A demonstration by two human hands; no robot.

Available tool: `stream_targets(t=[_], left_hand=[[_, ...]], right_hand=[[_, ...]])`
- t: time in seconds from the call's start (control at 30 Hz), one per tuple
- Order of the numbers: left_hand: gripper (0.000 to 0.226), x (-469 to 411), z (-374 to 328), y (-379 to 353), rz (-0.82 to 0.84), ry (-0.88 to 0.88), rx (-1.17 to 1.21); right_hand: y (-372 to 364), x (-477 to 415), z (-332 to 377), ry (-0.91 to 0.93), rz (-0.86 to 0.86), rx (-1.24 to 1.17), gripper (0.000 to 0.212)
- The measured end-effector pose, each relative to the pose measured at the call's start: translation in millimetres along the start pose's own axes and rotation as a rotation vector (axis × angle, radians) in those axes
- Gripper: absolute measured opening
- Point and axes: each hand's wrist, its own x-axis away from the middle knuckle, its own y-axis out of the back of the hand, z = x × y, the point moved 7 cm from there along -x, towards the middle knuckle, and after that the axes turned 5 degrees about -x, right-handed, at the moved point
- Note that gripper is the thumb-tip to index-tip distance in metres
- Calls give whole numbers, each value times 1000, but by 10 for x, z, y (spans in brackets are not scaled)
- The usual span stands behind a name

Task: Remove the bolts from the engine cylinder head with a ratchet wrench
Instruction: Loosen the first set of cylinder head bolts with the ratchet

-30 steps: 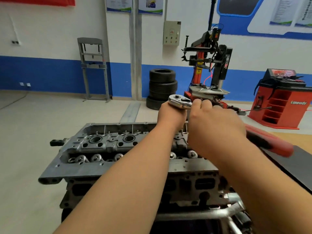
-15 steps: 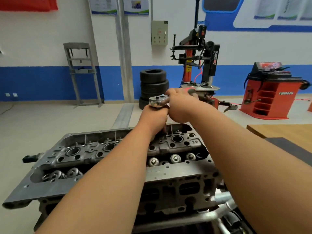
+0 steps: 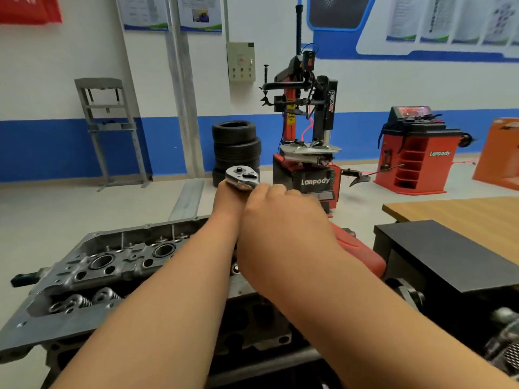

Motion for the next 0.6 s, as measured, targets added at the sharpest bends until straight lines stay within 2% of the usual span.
stream_targets(t=[0.03, 0.07, 0.1, 0.17, 0.2, 0.23, 0.3, 0.37, 0.43, 0.53, 0.6], left_hand=[[23, 24, 103, -88, -11, 97, 101], [25, -187, 207, 11, -50, 56, 117], [23, -227, 245, 86, -75, 131, 246], [12, -248, 313, 147, -96, 119, 233], [9, -212, 318, 127, -79, 127, 235], [7, -187, 356, 123, -80, 166, 333], [4, -197, 426, 73, -34, 210, 472], [13, -191, 439, 84, 16, 238, 494], [10, -196, 433, 70, 39, 222, 522], [10, -165, 422, 74, 59, 235, 495], [12, -165, 400, 82, 43, 218, 439]], right_hand=[[14, -40, -19, -13, -11, -13, 35], [76, -78, 4, -25, -29, 5, 38], [74, -90, -97, -46, -42, 54, 44], [49, -253, -305, -92, -35, 165, 55], [40, -353, -419, -119, -22, 168, 56], [32, -482, -485, -115, -23, 110, 54], [38, -782, -541, -81, 1, -24, 40], [22, -1036, -534, -83, 72, -37, 18], [-8, -1216, -477, -91, 103, -15, 2], [-70, -1277, -427, -74, 107, -8, 4], [-47, -1161, -468, -82, 52, -29, 31]])
